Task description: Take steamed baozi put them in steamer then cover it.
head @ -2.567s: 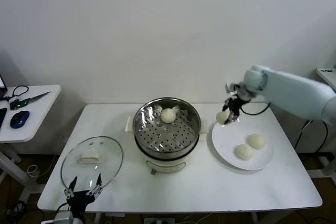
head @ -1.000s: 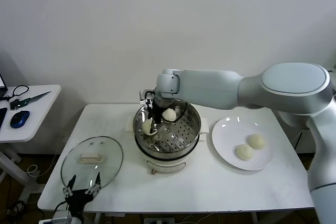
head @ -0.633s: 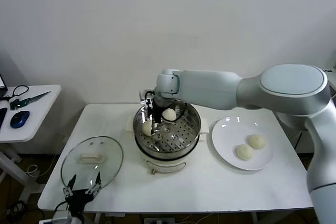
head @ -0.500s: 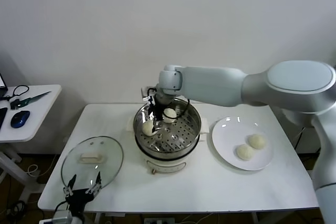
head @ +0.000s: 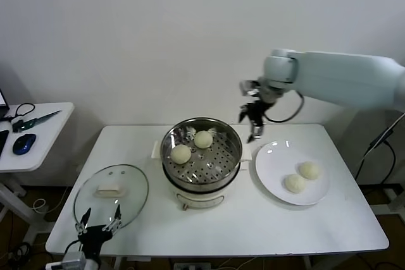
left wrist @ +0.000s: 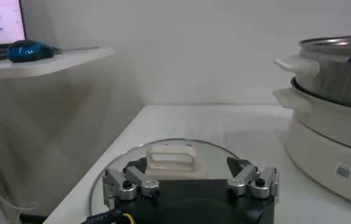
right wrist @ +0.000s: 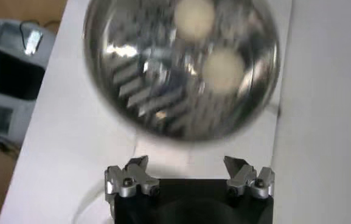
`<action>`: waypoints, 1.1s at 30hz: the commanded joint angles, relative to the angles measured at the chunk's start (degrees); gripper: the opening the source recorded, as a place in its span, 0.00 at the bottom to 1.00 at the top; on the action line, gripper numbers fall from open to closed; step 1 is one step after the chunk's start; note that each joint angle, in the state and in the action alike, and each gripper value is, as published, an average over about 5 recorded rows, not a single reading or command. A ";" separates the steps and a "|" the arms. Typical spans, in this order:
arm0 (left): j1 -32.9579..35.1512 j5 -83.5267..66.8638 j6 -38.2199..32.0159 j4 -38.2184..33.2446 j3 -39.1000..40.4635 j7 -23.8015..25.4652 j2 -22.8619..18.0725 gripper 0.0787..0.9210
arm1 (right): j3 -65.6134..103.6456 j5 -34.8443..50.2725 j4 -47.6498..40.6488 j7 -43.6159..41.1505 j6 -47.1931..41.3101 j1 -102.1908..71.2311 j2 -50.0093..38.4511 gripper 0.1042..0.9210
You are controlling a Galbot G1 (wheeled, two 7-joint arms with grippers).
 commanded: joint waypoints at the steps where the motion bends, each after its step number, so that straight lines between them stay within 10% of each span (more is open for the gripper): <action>1: 0.19 0.08 0.07 -0.13 -0.06 0.02 -0.10 0.88 | -0.19 -11.78 4.13 -1.60 1.68 -5.16 -17.56 0.88; 33: 0.74 1.10 -0.15 0.29 -0.11 -0.09 -0.85 0.88 | 30.22 -27.73 -8.37 6.24 -1.62 -40.89 -10.58 0.88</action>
